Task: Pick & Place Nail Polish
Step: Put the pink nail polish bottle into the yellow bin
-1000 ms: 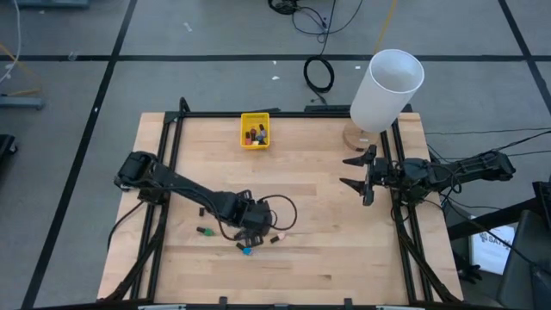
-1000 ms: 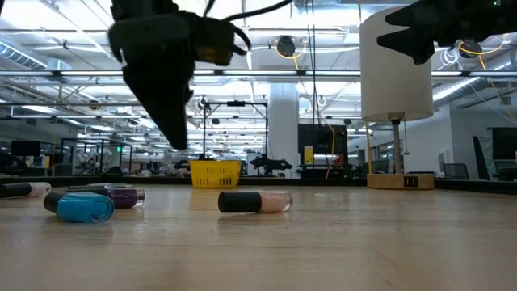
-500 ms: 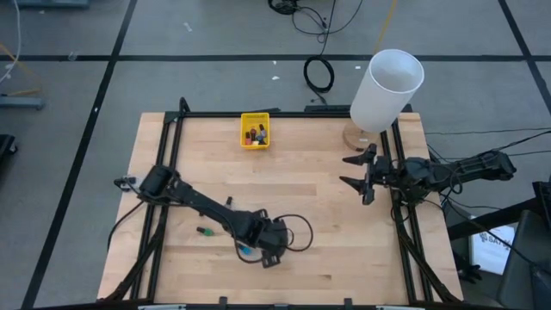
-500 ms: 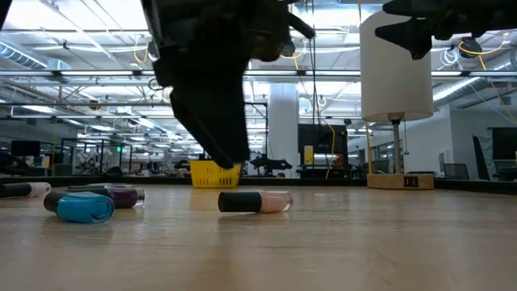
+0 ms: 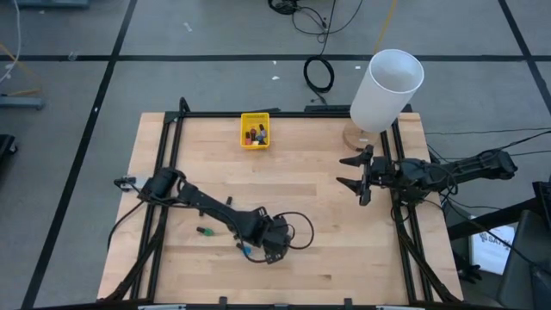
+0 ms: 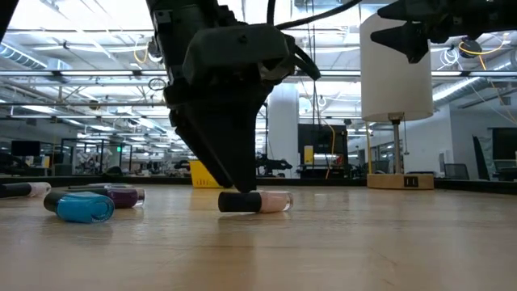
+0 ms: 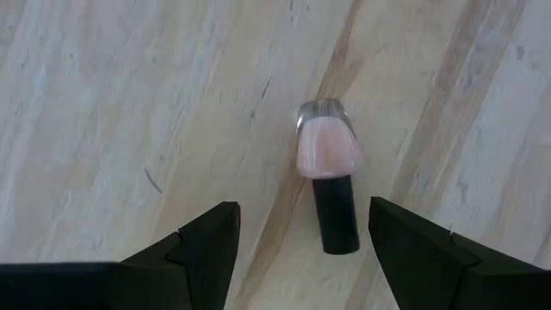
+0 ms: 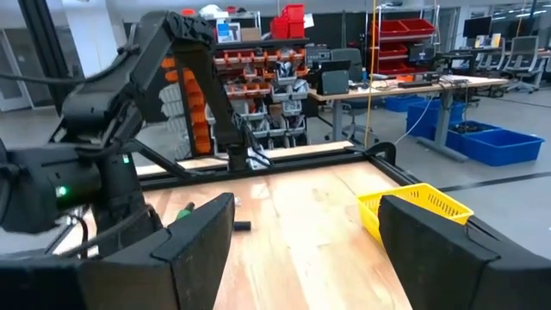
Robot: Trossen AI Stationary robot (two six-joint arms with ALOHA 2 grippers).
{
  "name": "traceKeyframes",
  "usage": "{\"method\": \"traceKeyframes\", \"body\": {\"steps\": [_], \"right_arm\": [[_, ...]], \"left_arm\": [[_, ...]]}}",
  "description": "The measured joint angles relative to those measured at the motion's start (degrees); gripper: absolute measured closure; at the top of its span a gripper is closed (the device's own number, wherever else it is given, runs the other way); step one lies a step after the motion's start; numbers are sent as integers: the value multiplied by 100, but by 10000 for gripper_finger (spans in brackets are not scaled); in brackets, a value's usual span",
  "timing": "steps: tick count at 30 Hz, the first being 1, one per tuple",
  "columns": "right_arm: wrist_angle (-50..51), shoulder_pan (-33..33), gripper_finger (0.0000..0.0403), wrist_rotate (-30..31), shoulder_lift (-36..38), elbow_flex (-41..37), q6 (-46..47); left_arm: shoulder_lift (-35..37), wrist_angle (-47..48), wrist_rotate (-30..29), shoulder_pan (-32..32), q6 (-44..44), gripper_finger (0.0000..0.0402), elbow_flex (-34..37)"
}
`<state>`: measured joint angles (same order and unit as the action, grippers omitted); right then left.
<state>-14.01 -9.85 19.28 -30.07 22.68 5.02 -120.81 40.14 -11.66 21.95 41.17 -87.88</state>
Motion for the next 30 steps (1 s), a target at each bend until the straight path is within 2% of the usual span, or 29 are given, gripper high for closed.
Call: {"method": "traceKeyframes", "body": {"steps": [8,18,22,27,30], "right_arm": [[-171,0,129,-4,-183,0,17],[-207,0,129,-6,-227,0,17],[-207,0,129,-6,-227,0,17],[-207,0,129,-6,-229,0,30],[-206,-1,129,-6,-235,0,30]], "left_arm": [[-318,-205,-6,70,54,151,-20],[-385,134,12,77,140,158,-26],[-394,173,124,79,149,204,-26],[-399,202,194,63,240,297,-22],[-400,242,332,43,-20,347,-17]]}}
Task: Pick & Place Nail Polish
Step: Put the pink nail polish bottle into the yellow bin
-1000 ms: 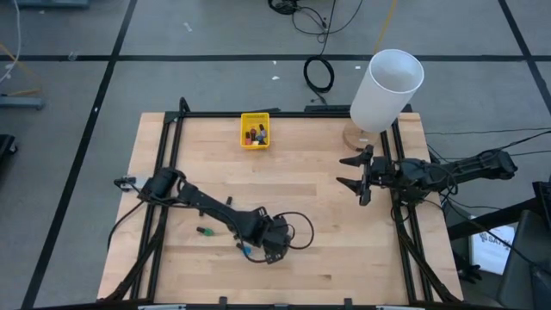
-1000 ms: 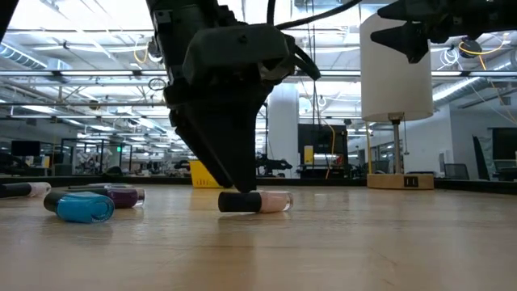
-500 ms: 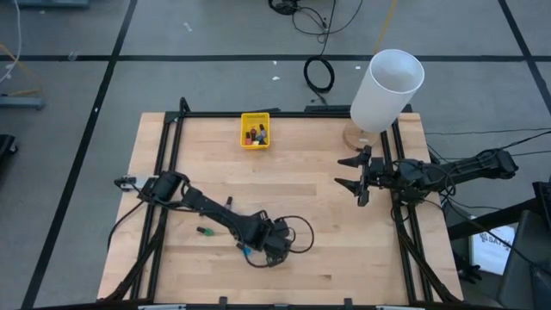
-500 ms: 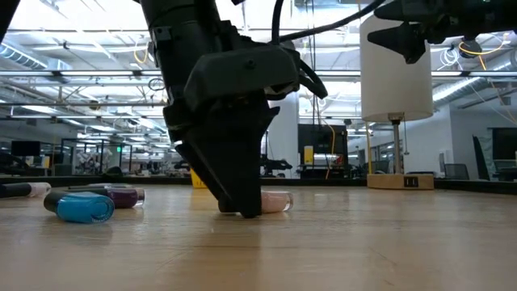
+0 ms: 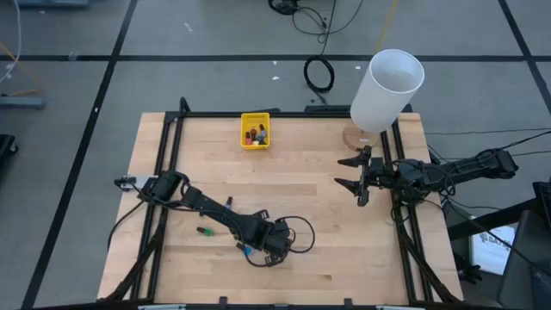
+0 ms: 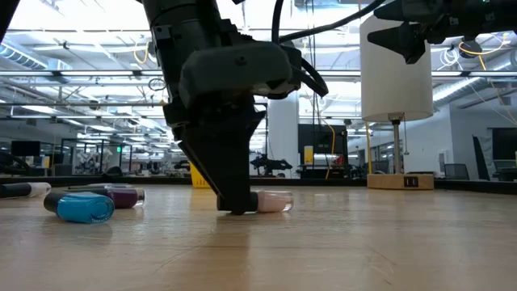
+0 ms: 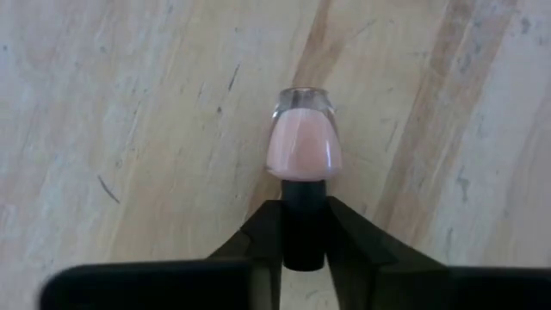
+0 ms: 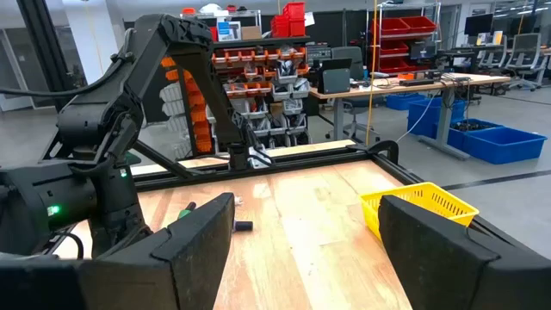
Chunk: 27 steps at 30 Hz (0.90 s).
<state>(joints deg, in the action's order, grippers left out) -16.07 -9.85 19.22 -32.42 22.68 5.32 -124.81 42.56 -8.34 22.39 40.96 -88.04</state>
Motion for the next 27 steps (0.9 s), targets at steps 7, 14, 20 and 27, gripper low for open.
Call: {"method": "traceKeyframes", "body": {"steps": [7,14,20,27], "right_arm": [[-2,1,129,0,0,-9,2],[-448,1,129,24,2,-274,-30],[-556,1,129,20,2,-310,-39],[-507,1,129,15,-21,-311,201]], "left_arm": [[1,-26,-150,38,-380,365,9],[501,29,-1662,327,-600,365,84],[1550,-690,-2712,726,-1457,365,341],[2680,-3938,-1663,579,-3722,365,1751]]}}
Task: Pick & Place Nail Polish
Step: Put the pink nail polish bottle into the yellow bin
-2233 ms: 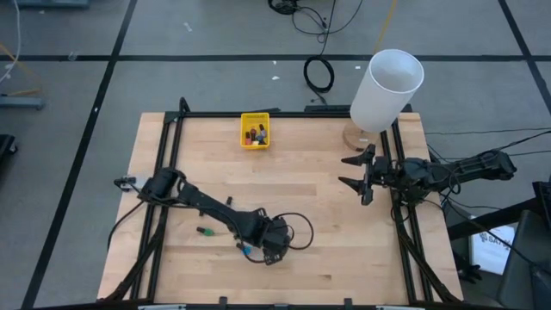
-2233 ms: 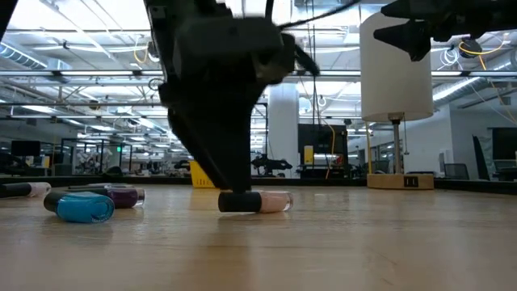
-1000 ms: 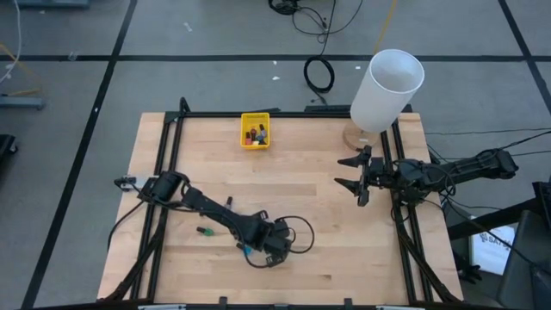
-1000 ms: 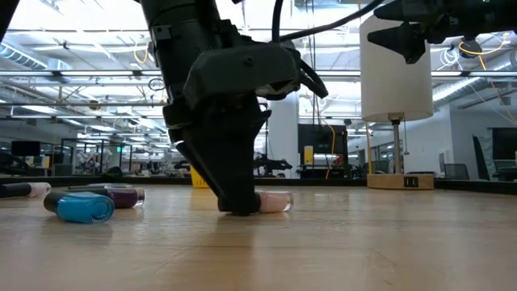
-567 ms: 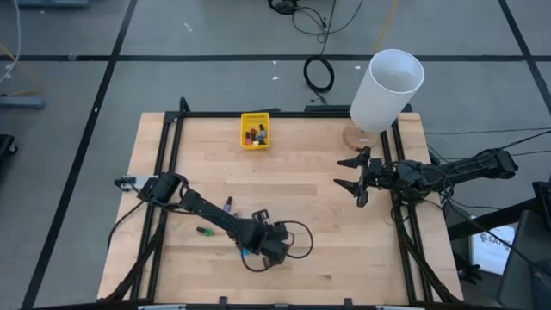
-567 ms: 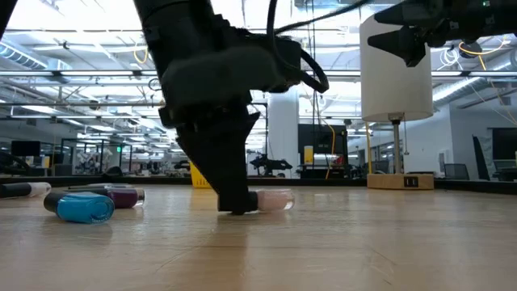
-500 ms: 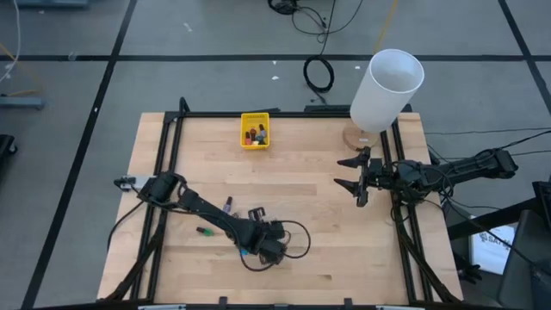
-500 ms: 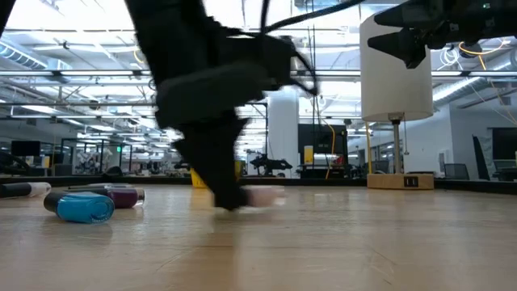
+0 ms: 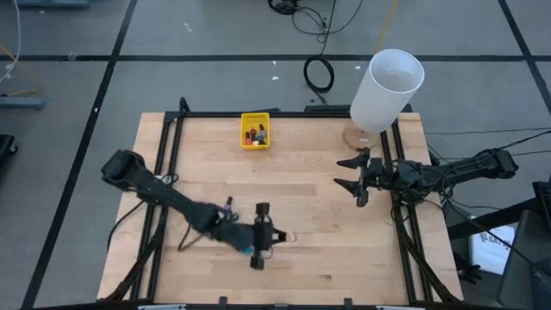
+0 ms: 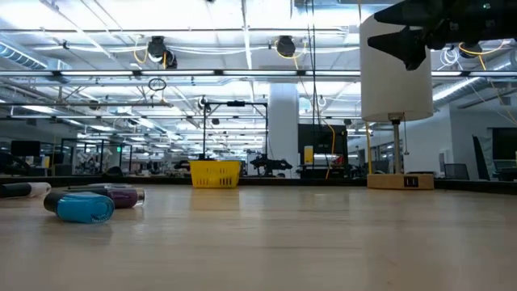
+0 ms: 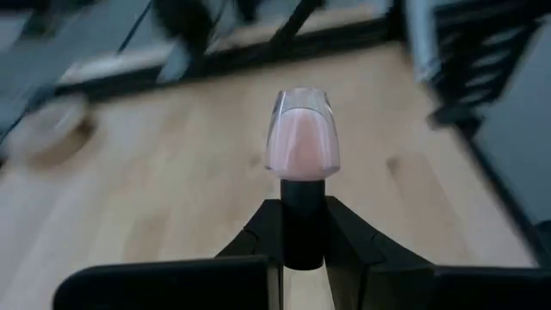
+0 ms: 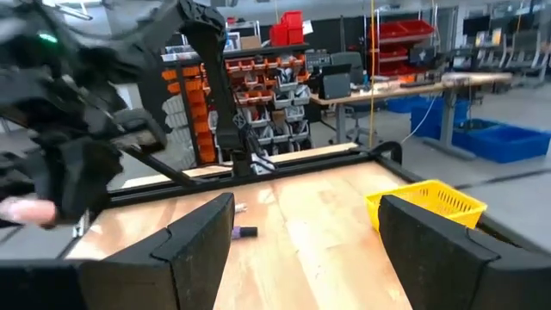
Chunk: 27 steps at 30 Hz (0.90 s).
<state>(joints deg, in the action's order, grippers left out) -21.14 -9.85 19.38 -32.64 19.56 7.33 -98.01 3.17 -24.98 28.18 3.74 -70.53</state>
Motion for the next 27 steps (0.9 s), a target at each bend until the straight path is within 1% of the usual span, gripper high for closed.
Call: {"method": "traceKeyframes", "body": {"steps": [3,7,9,11,13,16,20,24,27], "right_arm": [[67,0,129,-13,-102,1,259],[30,0,129,-11,-444,-1,412],[-218,0,129,-7,-769,-1,399],[-532,0,129,-7,-1122,-3,378],[-1137,0,129,-7,-1572,-1,314],[-2096,0,129,-8,-2254,-1,101],[-3386,9,129,-42,-3222,1,-203],[-4437,118,129,-158,-4168,131,-388],[-4831,165,129,-150,-4702,319,-408]], "left_arm": [[260,-1435,673,-403,-365,365,1015],[483,-3347,1439,-1071,-386,365,2170],[478,-4085,1844,-1425,-393,365,2614],[470,-4708,2223,-1781,-403,365,2907],[487,-5266,2515,-2108,-463,365,3098],[478,-5674,2918,-2511,-567,365,3288],[465,-5779,3450,-2860,-625,365,3315],[465,-5704,3664,-3043,-813,365,3315],[465,-5704,3721,-3137,-1024,365,3315]]}}
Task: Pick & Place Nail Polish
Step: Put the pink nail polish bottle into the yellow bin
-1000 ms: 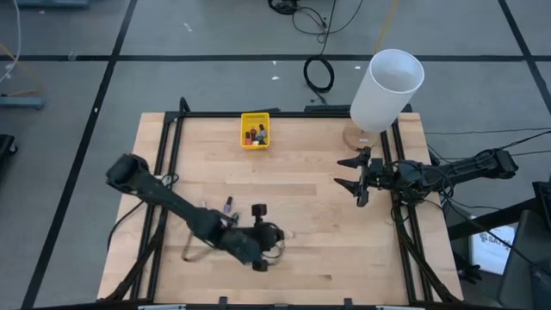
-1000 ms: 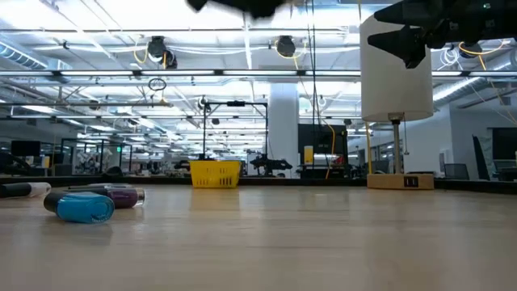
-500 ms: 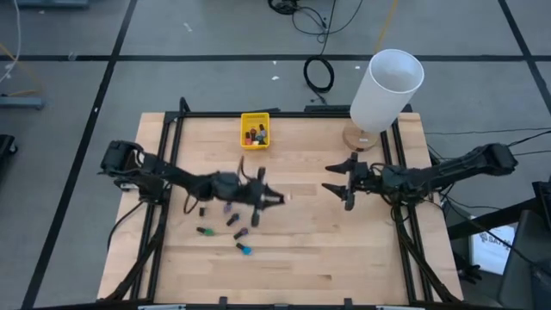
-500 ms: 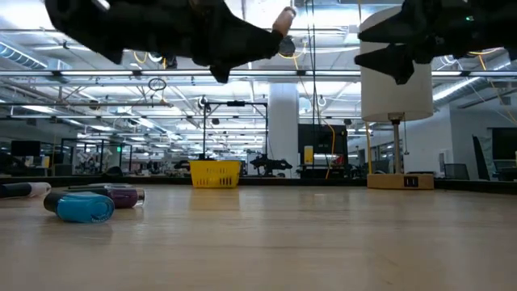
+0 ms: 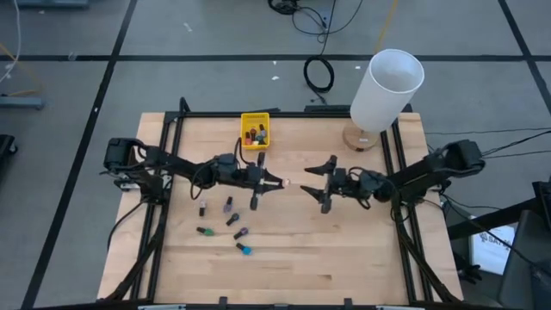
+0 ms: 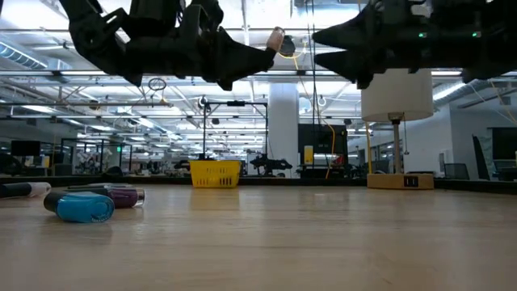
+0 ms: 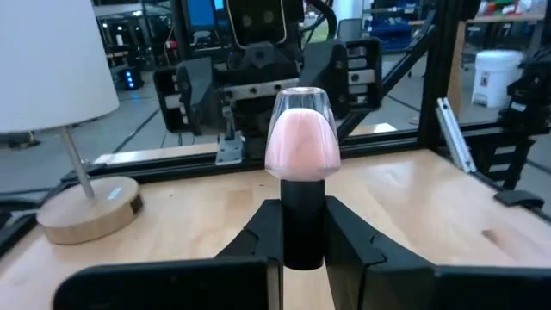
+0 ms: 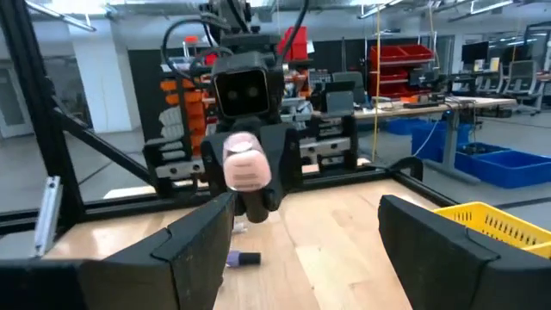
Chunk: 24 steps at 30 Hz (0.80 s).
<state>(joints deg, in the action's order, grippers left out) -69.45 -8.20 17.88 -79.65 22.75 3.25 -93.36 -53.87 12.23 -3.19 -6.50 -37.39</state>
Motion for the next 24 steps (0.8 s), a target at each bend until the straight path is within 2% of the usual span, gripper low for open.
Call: {"method": "traceKeyframes", "body": {"steps": [5,10,15,24], "right_arm": [[-151,88,129,-23,-752,608,-200],[-150,116,128,-431,-1215,1132,-388],[-170,176,128,-450,-1261,1275,-525],[-134,364,129,-472,-1266,1275,-463]], "left_arm": [[0,2,-11,-186,-140,365,0],[0,8,31,-306,-310,365,0],[0,16,358,-393,-240,365,-7],[0,-32,421,-329,-197,365,-40]]}}
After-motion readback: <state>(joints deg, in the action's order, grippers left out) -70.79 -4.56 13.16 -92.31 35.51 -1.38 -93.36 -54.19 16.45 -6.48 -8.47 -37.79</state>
